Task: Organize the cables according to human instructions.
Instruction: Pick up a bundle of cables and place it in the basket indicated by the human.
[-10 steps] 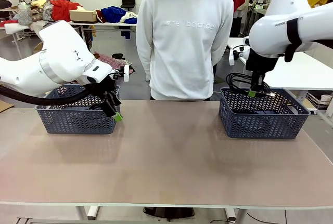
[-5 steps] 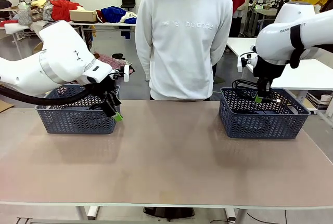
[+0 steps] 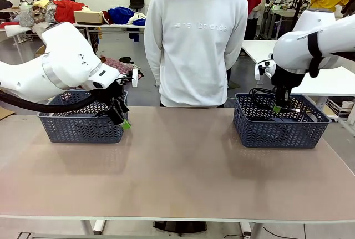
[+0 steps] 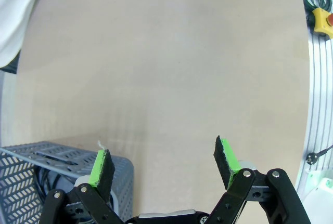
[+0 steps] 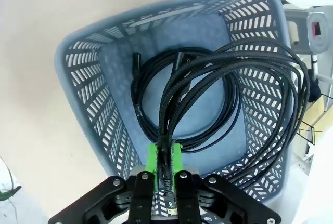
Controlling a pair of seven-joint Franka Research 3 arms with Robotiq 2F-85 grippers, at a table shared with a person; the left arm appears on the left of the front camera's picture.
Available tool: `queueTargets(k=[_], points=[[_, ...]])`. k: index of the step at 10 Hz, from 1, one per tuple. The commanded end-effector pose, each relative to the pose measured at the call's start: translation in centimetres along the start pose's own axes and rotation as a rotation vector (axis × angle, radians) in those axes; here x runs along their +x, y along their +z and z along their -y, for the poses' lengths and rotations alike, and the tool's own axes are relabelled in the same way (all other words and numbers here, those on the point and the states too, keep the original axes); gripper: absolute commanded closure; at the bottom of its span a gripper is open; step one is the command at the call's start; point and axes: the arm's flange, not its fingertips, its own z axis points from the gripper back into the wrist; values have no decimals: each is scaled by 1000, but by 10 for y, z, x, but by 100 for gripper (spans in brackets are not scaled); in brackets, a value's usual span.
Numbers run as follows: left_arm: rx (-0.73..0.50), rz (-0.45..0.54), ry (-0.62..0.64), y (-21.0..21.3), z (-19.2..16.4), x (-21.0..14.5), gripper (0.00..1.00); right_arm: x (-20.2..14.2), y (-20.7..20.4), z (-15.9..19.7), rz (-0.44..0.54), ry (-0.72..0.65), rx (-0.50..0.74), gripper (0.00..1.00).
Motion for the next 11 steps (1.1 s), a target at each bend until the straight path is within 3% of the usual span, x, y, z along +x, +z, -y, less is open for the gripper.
queueTargets(k=[1, 2, 3, 4, 5, 6, 7, 8, 11], points=[[-7, -1, -10, 2, -1, -2, 0, -3, -2, 1, 4, 3, -8, 69], [-7, -1, -10, 2, -1, -2, 0, -2, -1, 1, 15, -6, -2, 50], [-7, -1, -10, 2, -1, -2, 0, -3, 2, 2, 34, -25, 0, 49], [-7, -1, -10, 2, -1, -2, 0, -3, 4, 2, 39, -29, -2, 31], [-7, -1, -10, 2, -1, -2, 0, -3, 4, 2, 42, -36, 1, 30], [-7, -1, -10, 2, -1, -2, 0, -3, 4, 2, 42, -37, 5, 11], [-7, -1, -10, 2, -1, -2, 0, -3, 3, 2, 37, -38, 10, 10], [-7, -1, -10, 2, -1, -2, 0, -3, 3, 2, 34, -38, 15, 0], [-7, -1, -10, 2, -1, -2, 0, 1, 1, 4, 27, -64, 7, 0]])
